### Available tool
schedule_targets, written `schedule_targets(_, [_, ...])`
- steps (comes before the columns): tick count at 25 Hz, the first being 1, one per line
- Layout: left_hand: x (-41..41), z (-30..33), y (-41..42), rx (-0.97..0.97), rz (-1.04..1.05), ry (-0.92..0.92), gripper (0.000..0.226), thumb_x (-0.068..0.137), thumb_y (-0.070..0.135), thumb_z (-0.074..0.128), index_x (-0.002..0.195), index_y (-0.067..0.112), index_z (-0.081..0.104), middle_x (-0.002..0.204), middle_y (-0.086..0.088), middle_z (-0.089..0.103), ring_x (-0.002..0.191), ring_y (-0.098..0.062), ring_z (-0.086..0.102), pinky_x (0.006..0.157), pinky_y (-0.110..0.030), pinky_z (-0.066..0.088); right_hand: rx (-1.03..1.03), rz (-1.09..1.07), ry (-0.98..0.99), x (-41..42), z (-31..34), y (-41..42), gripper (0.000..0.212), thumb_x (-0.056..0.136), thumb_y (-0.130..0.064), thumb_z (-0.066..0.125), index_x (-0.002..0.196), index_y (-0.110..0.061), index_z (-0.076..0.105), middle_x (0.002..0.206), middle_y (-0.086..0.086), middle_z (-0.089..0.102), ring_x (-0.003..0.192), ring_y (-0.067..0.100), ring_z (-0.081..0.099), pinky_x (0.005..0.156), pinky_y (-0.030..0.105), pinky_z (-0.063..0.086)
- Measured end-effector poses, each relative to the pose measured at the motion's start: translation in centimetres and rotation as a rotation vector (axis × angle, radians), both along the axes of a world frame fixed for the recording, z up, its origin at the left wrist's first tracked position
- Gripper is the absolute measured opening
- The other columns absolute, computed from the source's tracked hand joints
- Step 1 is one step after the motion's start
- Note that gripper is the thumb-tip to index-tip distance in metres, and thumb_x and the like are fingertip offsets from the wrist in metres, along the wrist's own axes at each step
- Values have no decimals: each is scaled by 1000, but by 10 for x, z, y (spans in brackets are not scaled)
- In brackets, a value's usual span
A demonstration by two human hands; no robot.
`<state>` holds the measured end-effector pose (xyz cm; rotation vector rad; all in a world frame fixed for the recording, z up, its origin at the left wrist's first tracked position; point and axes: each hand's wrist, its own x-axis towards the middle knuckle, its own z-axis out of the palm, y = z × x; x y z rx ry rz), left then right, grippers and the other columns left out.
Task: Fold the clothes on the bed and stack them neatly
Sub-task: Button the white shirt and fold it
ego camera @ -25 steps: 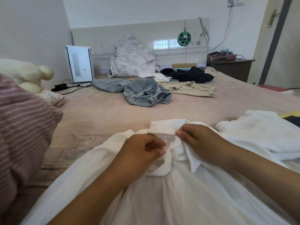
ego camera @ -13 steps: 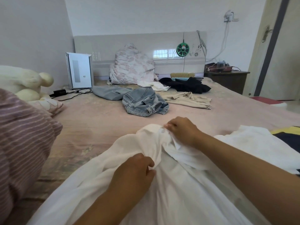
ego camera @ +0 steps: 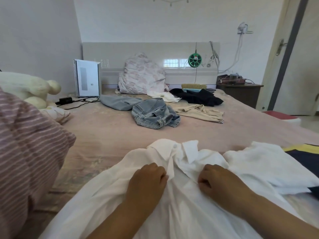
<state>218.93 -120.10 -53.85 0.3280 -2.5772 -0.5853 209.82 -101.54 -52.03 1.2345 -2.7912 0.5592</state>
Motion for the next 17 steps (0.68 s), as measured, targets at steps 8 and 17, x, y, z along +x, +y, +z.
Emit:
schedule_targets(8, [37, 46, 18, -12, -21, -29, 21, 100, 21, 60, 114, 23, 75, 101, 0, 71, 94, -19, 64, 84, -30, 48, -139, 58, -81, 48, 23, 27, 26, 96, -15, 60, 71, -21, 61, 66, -11, 57, 68, 14, 57, 65, 33, 44])
schedule_targets(17, [99, 25, 56, -150, -182, -523, 28, 103, 38, 51, 123, 28, 66, 108, -3, 45, 87, -24, 59, 82, -37, 48, -167, 209, -67, 75, 3, 53, 12, 95, -11, 69, 101, -11, 79, 100, 4, 62, 96, 26, 58, 90, 35, 45])
